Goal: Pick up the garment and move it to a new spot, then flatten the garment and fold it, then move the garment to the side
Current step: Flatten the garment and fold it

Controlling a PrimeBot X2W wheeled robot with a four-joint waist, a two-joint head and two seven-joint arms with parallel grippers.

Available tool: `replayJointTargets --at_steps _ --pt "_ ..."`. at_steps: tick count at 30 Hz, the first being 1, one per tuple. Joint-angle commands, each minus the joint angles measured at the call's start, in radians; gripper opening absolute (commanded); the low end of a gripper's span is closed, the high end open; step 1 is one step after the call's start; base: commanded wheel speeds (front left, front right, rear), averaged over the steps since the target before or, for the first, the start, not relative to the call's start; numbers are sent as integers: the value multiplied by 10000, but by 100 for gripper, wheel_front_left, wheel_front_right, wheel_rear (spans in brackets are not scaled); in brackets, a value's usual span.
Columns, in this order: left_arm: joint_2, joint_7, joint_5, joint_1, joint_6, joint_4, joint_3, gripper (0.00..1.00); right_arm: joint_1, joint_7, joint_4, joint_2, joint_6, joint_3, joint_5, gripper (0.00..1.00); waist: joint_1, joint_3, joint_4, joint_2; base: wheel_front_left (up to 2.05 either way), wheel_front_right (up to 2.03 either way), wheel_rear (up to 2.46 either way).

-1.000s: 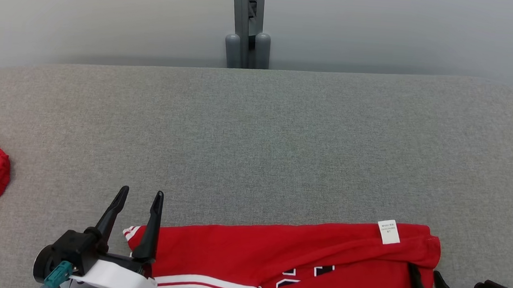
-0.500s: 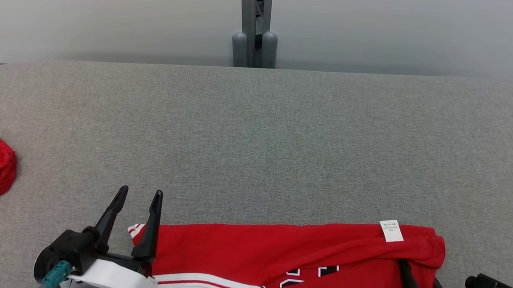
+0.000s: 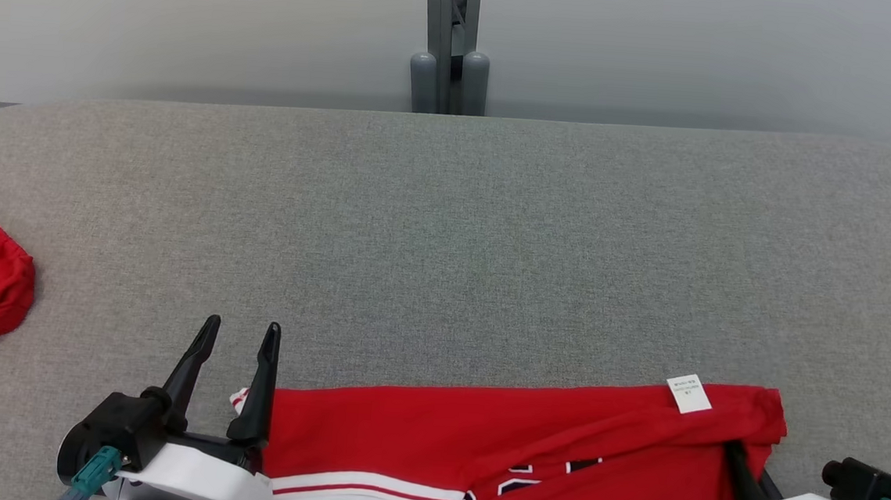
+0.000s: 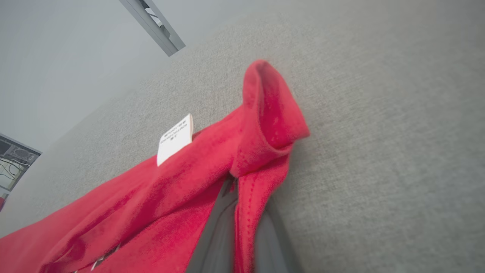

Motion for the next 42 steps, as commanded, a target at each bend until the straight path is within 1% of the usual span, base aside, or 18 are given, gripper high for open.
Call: replayJointTargets --at_steps 1,6,12,16,22,25,26,30,36,42 --pt "34 -44 11 -71 -12 10 46 100 -166 -19 -14 -180 1 -197 -108 0 0 -6 3 0 0 0 0" --pt "19 -44 -38 -48 -12 43 5 100 -275 -19 161 -392 -1 -756 -315 0 0 -53 39 0 0 0 0" --pt "5 -44 -116 -49 -12 69 16 100 -532 -18 512 -1052 -1 -1321 -607 0 0 -100 114 0 0 0 0" --pt "-1 -44 -112 -77 -13 89 15 100 -753 -18 646 -1559 -1 -1397 -718 0 0 -99 127 0 0 0 0" --pt "-6 -44 -138 -148 -13 80 35 100 -949 -18 609 -1923 1 -1278 -795 0 0 -63 135 0 0 0 0" --pt "-6 -44 -9 -159 -13 127 -35 100 -801 -19 105 -1944 1 -1059 -646 0 0 -95 158 0 0 0 0" --pt "-4 -44 9 -167 -13 127 -35 100 -592 -18 -372 -1978 1 -971 -507 0 0 -116 154 0 0 0 0" --pt "-5 -44 -2 -137 -13 135 50 100 -223 -18 -1380 -2061 2 -543 -400 0 0 -196 62 0 0 0 0" --pt "-3 -44 -37 42 -13 192 113 100 244 -18 -2960 -2222 1 634 162 0 0 -410 -132 0 0 0 0" --pt "-5 -45 -107 113 -13 270 65 100 487 -18 -4047 -2341 2 1826 922 0 0 -647 -179 0 0 0 0"
